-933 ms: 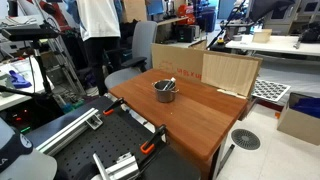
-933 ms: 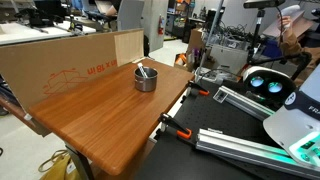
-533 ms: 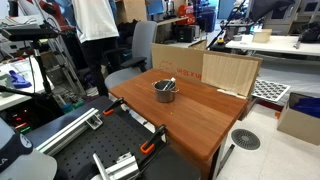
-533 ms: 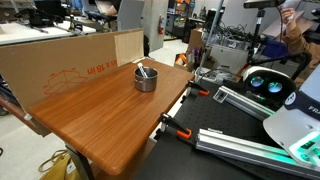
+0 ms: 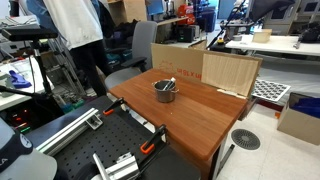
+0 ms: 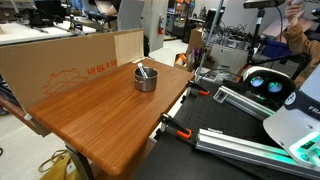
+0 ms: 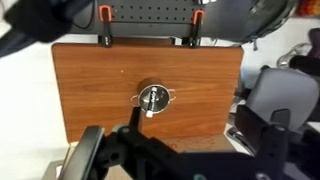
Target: Take the black marker out of the silver pot
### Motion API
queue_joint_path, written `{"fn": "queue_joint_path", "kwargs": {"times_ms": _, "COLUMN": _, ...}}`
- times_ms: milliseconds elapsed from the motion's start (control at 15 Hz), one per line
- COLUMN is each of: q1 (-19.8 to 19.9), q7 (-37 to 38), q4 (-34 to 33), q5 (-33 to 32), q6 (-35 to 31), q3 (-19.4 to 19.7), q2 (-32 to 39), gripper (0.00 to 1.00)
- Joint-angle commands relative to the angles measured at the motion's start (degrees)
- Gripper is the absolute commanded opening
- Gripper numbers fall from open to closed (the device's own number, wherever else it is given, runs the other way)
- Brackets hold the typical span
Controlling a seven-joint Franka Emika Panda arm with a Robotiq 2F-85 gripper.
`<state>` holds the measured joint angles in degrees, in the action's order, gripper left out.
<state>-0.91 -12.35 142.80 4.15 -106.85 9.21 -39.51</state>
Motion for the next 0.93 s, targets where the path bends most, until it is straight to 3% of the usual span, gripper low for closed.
{"fn": "queue_joint_path", "kwargs": {"times_ms": 0, "q1": 0.8, "q7": -0.4, "q4": -0.2, "q5": 0.4, "q6": 0.2, "q3": -0.6, "q2": 0.1, "gripper": 1.0}}
{"fn": "queue_joint_path", "kwargs": {"times_ms": 333, "q1": 0.4, "q7": 2.1, "q4": 0.4, "q5": 4.4, "q6": -1.6, "q3": -0.6, "q2": 3.1, "gripper": 1.0}}
{"fn": "queue_joint_path", "kwargs": {"times_ms": 867, "q1": -0.1, "q7": 3.7, "q4": 1.2, "q5": 11.8, "q6": -9.7, "q3": -2.7, "q2": 16.3, "gripper": 1.0}}
